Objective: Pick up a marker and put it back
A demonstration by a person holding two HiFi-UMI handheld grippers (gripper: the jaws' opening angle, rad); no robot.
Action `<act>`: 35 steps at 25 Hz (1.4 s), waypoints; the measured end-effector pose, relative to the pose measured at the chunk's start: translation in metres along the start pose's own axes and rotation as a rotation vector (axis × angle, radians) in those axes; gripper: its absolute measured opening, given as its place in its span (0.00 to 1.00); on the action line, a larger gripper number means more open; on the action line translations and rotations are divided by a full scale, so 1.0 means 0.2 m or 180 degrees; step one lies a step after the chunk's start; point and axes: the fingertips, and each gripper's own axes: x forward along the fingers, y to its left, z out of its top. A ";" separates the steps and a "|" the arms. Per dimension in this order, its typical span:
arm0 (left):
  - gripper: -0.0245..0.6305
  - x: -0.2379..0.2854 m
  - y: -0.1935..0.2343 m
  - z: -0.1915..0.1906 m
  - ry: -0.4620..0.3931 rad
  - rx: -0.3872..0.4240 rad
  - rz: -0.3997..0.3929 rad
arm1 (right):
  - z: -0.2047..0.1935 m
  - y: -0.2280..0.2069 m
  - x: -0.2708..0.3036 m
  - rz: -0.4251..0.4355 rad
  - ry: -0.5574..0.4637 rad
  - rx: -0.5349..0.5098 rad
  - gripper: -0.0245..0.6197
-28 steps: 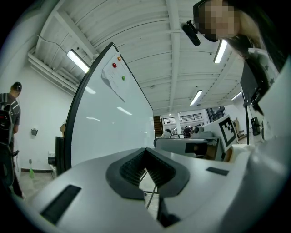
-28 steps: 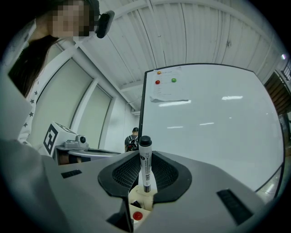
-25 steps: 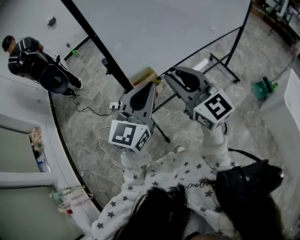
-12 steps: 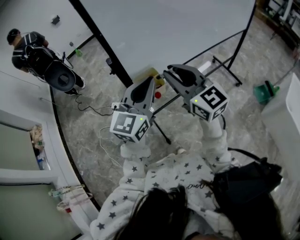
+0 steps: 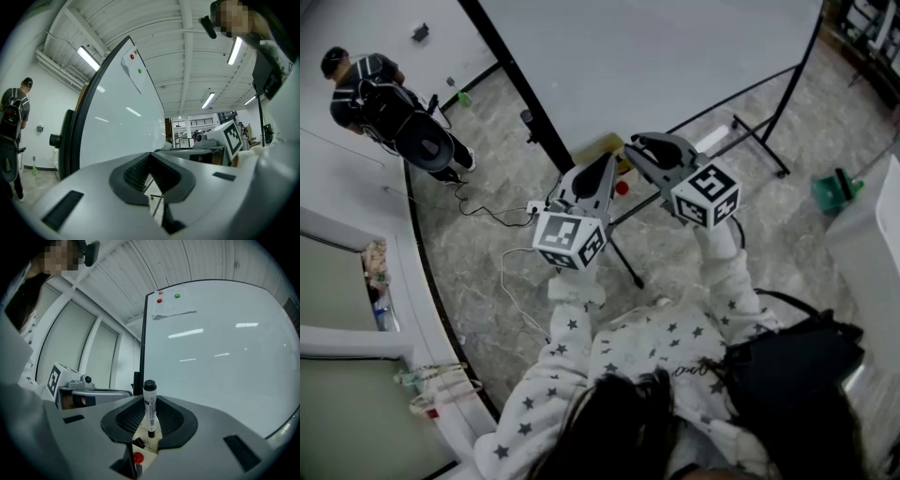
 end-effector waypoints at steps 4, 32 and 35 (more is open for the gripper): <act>0.04 0.01 0.01 -0.07 0.0020 -0.0047 0.0020 | -0.11 -0.03 0.02 0.0000 0.0111 0.0057 0.16; 0.04 0.01 -0.02 -0.32 0.0232 -0.0196 0.0075 | -0.48 -0.10 0.02 -0.0219 0.0381 0.0174 0.16; 0.04 0.02 -0.02 -0.32 0.0238 -0.0200 0.0075 | -0.48 -0.10 0.02 -0.0228 0.0363 0.0142 0.17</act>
